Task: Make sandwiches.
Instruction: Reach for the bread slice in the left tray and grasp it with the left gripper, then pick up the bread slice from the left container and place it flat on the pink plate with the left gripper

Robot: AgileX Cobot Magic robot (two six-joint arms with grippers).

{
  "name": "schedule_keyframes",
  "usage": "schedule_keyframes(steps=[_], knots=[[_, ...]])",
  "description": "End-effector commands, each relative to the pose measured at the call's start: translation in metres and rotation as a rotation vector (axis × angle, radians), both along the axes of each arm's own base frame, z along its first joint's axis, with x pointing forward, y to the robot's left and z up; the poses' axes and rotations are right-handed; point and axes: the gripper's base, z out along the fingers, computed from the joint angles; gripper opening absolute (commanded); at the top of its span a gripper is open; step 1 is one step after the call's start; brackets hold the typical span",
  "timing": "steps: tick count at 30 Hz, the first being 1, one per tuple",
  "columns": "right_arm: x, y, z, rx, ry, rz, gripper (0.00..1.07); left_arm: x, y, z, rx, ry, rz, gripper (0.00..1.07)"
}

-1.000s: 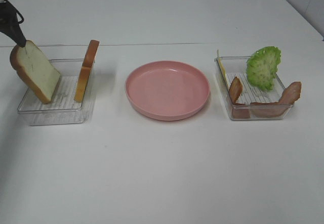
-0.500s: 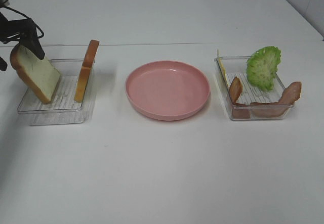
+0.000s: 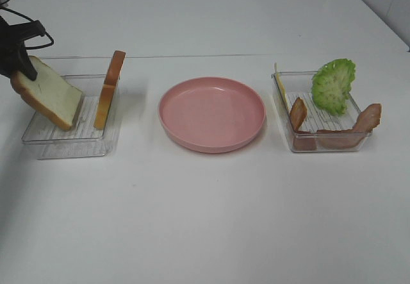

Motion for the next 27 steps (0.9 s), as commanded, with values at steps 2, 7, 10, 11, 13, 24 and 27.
schedule_keyframes(steps=[2, 7, 10, 11, 13, 24, 27], knots=[[0.0, 0.0, -0.001, -0.009, -0.003, -0.004, 0.98, 0.0, -0.001, 0.011, 0.016, -0.028, 0.02, 0.0], [0.0, 0.0, -0.001, -0.009, -0.003, -0.004, 0.98, -0.006, -0.002, 0.034, 0.017, -0.059, 0.028, 0.0], [0.0, 0.0, -0.001, -0.009, -0.003, -0.004, 0.98, -0.013, -0.003, 0.055, 0.019, -0.079, 0.025, 0.0], [0.0, 0.0, -0.001, -0.009, -0.003, -0.004, 0.98, -0.015, -0.003, 0.061, 0.019, -0.084, 0.024, 0.0], [0.0, 0.0, -0.001, -0.009, -0.003, -0.004, 0.98, -0.021, -0.003, 0.076, 0.021, -0.102, 0.026, 0.0], [0.0, 0.0, -0.001, -0.009, -0.003, -0.004, 0.98, -0.062, -0.032, 0.172, 0.022, -0.288, -0.014, 0.0], [0.0, 0.0, -0.001, -0.009, -0.003, -0.004, 0.98, -0.066, -0.058, 0.19, -0.007, -0.334, -0.057, 0.0]])
